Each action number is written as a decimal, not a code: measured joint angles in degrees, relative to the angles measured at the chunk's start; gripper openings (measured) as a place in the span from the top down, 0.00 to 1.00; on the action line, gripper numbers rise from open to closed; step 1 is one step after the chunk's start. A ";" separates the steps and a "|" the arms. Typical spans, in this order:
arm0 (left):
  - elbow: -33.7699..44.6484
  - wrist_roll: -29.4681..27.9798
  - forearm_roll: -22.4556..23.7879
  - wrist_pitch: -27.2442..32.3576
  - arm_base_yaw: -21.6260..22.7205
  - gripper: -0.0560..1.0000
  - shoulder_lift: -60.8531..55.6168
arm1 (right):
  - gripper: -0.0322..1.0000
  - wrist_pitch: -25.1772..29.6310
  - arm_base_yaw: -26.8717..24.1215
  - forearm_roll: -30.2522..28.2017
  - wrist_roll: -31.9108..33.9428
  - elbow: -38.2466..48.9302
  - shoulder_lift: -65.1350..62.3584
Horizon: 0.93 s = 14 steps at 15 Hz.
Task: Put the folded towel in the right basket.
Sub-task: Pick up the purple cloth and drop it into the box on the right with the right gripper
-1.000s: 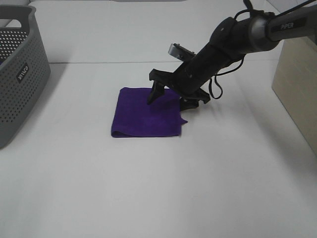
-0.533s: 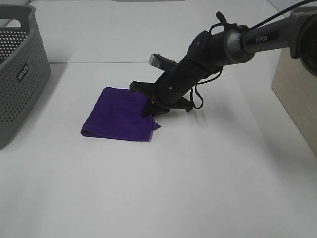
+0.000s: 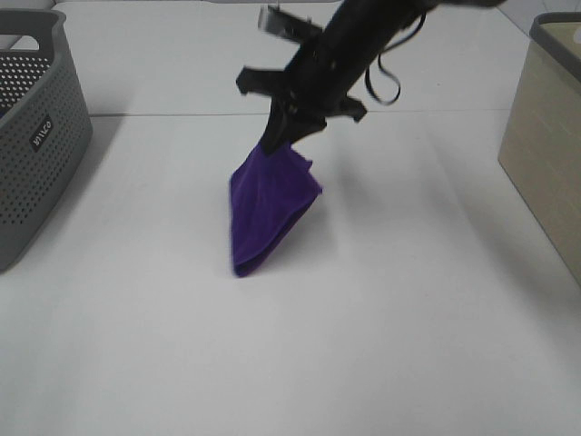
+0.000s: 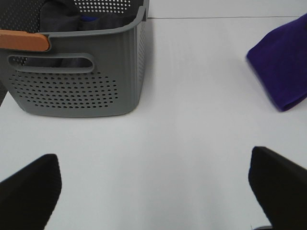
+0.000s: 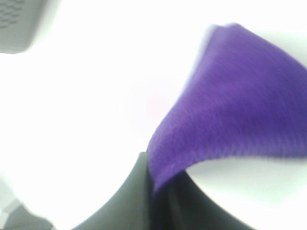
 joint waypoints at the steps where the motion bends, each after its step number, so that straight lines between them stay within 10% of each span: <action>1: 0.00 0.00 0.00 0.00 0.00 0.01 0.00 | 0.93 4.18 0.00 -1.83 0.00 -3.84 -2.29; 8: 0.00 0.06 0.00 0.00 0.00 0.01 0.00 | 0.93 8.31 -12.03 -22.63 6.76 -21.37 -11.00; 14: 0.00 0.11 0.00 0.00 0.00 0.01 0.00 | 0.93 8.71 -37.76 -27.22 7.22 -23.61 -12.95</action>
